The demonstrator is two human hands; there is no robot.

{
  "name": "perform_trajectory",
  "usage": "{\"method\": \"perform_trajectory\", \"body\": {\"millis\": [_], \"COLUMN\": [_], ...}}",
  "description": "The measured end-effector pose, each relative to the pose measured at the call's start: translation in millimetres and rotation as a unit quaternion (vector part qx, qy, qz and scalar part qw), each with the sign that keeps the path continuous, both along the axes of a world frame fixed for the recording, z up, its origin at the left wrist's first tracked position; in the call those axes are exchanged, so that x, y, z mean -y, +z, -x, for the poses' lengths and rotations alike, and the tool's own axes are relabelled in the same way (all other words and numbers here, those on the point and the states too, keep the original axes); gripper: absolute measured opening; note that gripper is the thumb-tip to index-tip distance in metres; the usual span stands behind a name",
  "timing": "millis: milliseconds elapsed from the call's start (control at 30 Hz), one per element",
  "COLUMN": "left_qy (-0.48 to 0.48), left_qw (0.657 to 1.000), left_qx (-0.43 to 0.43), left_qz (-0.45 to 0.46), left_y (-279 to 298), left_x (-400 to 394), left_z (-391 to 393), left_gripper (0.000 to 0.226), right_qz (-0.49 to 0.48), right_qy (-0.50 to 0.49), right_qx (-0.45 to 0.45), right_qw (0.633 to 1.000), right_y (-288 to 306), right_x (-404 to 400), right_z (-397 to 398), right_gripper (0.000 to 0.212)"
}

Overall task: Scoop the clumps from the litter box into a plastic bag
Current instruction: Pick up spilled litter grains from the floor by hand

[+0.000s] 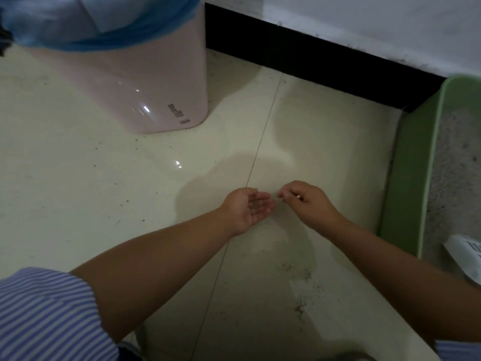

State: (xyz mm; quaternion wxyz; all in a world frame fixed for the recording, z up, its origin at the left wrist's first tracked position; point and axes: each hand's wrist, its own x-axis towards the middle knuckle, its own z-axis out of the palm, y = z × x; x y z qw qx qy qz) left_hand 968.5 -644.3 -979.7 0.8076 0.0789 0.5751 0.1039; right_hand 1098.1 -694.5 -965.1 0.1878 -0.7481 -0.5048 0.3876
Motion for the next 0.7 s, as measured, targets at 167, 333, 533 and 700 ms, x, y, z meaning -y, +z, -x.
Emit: {"method": "perform_trajectory", "body": {"millis": [167, 333, 533, 700], "left_qy": [0.007, -0.004, 0.011, 0.002], "left_qw": [1.0, 0.999, 0.998, 0.999], "left_qx": [-0.029, -0.043, -0.044, -0.039], "left_qz": [-0.009, -0.011, -0.032, -0.03], "left_y": [-1.1, -3.8, -5.7, -5.9], "left_x": [-1.7, -2.4, -9.8, -9.8], "left_z": [5.6, 15.8, 15.7, 14.8], "left_gripper": [0.04, 0.04, 0.041, 0.042], "right_qz": [-0.033, 0.008, 0.086, 0.117], "right_qy": [0.063, 0.309, 0.381, 0.315], "right_qx": [0.15, 0.237, 0.321, 0.352], "right_qw": [0.986, 0.921, 0.863, 0.874], "right_y": [-11.4, -23.1, -46.0, -46.0], "right_x": [-8.4, -10.5, 20.1, 47.3], "right_z": [-11.5, -0.2, -4.3, -11.5], "right_gripper": [0.038, 0.053, 0.076, 0.087]}}
